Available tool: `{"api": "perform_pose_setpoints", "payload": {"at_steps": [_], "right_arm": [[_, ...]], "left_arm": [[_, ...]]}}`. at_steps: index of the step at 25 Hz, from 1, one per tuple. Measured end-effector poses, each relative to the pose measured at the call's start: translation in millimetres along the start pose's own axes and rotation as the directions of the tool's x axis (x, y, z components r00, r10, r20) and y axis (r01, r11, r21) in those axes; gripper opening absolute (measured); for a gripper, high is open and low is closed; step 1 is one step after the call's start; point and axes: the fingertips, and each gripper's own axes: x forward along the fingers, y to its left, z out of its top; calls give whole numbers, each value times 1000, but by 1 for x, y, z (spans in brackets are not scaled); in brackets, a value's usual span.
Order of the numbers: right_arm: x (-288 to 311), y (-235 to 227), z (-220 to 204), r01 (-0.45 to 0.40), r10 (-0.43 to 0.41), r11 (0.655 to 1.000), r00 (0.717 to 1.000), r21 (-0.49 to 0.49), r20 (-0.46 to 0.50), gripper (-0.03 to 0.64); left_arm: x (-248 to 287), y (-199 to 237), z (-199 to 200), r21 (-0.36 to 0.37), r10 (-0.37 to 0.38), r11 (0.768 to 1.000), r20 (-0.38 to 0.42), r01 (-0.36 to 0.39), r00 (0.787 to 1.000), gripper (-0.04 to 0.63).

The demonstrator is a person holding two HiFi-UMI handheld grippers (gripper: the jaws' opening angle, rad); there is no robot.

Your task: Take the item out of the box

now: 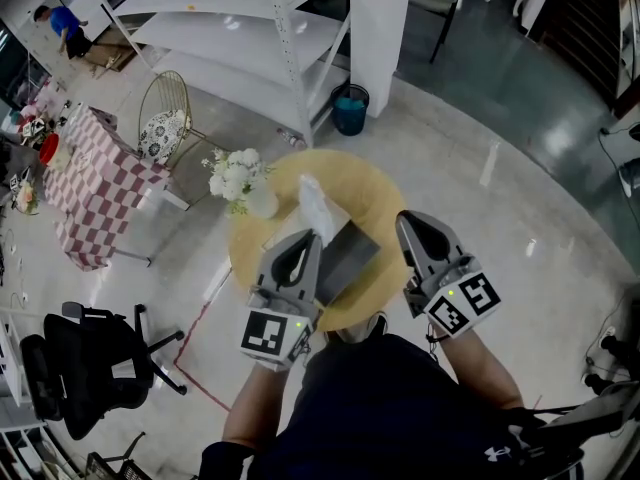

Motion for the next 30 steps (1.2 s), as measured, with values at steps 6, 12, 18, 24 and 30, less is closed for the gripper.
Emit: {"api": "perform_pose_setpoints", "payload": {"at_steps": [6,12,18,24,30], "right_arm": [[-1,0,2,2,-2,1000,1000,0,-3,11],[0,2,-1,-1,1,1000,1000,2,-6,12],[1,3,-1,0,0,1000,1000,6,-10,12],[3,2,-2,7,-7,1000,1000,9,-10,12],[4,3,-6,7,-7,1000,1000,17,-15,12]], "left_arm": [[1,-2,6,-18,-1,1000,6,1,1000,17],[-1,0,-1,-1,-8,1000,-9,8,1000,18],[1,0,4,-17,-10,1000,8,10,1000,18],[0,3,-3,-10,-16,1000,-16,16,1000,17],[1,3,1,-29,-15,999,8,15,1000,17]]}}
